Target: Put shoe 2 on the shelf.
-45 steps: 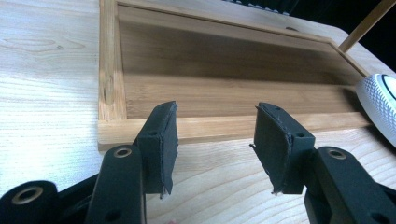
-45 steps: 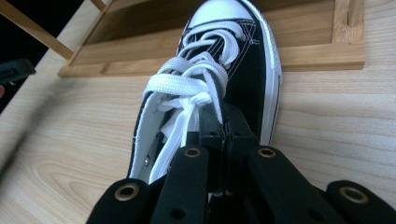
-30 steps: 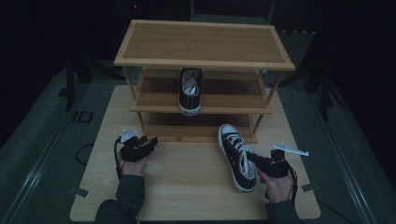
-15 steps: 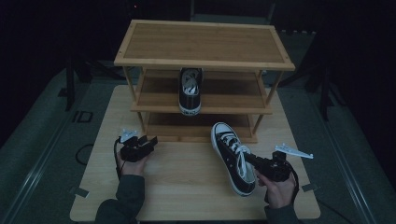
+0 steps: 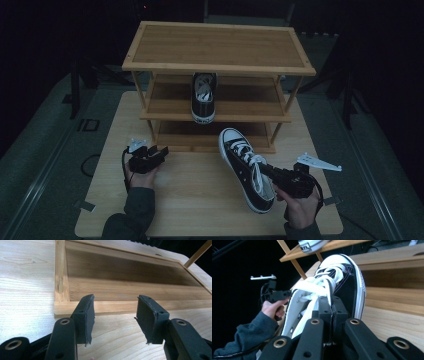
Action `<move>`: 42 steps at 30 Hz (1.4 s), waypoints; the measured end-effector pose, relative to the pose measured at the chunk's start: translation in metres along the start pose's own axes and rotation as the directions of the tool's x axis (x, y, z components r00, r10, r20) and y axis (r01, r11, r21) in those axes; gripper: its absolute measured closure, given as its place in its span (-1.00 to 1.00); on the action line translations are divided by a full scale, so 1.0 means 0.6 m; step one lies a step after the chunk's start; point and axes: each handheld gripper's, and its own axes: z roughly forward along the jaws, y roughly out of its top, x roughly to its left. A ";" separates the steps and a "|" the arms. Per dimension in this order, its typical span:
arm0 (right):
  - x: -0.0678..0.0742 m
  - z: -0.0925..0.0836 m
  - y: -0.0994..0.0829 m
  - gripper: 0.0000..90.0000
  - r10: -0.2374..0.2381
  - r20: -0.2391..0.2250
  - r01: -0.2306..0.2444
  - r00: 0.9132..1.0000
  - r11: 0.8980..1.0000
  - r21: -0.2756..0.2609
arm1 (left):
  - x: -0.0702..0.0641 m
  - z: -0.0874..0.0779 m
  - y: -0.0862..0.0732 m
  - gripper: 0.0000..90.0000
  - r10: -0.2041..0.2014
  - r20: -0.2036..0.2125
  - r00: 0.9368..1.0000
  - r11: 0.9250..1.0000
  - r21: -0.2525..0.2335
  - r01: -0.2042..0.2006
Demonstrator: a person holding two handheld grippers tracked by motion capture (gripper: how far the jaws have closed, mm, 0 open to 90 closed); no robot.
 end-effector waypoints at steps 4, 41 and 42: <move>0.010 -0.011 0.010 0.98 -0.006 -0.017 0.005 1.000 1.000 -0.021 | 0.000 0.000 0.000 0.09 -0.003 -0.002 1.000 1.000 -0.002 0.003; 0.000 0.057 0.152 0.97 0.020 0.142 0.007 0.990 0.982 -0.190 | 0.012 -0.003 0.000 0.09 -0.043 -0.006 0.999 0.999 -0.008 0.043; 0.000 0.057 0.152 0.97 0.020 0.142 0.007 0.990 0.982 -0.190 | 0.012 -0.003 0.000 0.09 -0.043 -0.006 0.999 0.999 -0.008 0.043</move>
